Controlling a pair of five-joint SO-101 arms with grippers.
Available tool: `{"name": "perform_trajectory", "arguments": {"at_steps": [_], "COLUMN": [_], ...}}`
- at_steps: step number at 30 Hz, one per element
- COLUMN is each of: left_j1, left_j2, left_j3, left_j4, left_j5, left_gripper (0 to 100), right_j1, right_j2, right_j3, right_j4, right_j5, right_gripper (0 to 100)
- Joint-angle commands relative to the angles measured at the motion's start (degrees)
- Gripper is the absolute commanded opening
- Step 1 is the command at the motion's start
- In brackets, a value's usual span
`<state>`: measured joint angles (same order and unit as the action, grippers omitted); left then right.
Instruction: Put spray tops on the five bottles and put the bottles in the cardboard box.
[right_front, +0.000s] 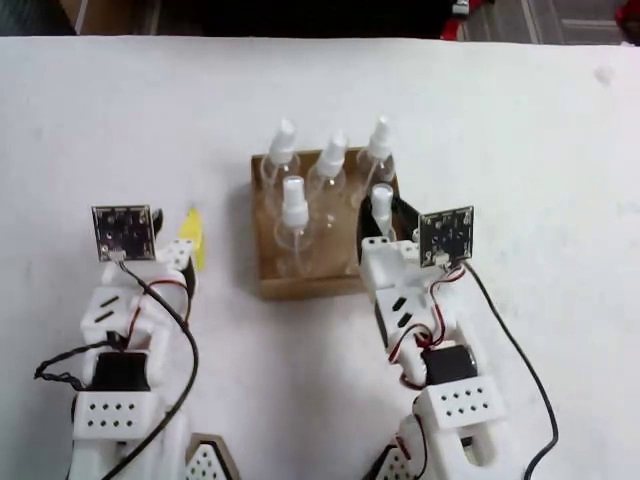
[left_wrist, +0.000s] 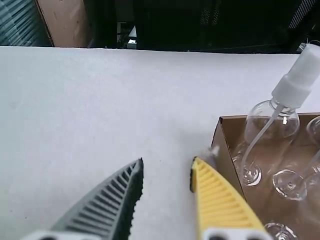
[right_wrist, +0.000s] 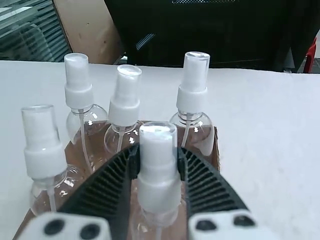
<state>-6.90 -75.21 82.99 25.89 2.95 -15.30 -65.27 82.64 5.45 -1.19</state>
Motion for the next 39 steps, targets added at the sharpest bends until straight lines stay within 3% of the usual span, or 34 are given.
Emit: {"name": "perform_trajectory", "arguments": {"at_steps": [1,5,10,12,24,31,39], "left_j1": [0.0,0.0,0.0,0.0,0.0,0.0,0.0], "left_j2": [-1.3,-1.3,-1.3,-1.3,-1.3,-1.3,-1.3], "left_j3": [-0.8,-0.8,-0.7,-0.7,-0.7,-0.7,-0.7], "left_j4": [-1.8,-1.8,-1.8,-1.8,-1.8,-1.8,-1.8], "left_j5": [-0.7,-0.7,-0.7,-0.7,-0.7,-0.7,-0.7], "left_gripper": [15,15,15,15,15,15,15], "right_j1": [-0.2,-0.7,-6.1,-7.0,-4.7,-5.1,-4.6], "right_j2": [-6.9,-10.9,-11.2,-11.2,-11.6,-11.6,-11.7], "right_j3": [0.2,1.2,3.0,3.7,3.9,3.5,2.2], "right_j4": [5.1,6.8,6.7,6.6,5.1,5.4,5.6], "right_j5": [1.1,1.1,5.5,8.7,8.3,8.3,8.4], "right_gripper": [1.5,3.3,15.4,15.0,9.6,24.3,24.5]}}
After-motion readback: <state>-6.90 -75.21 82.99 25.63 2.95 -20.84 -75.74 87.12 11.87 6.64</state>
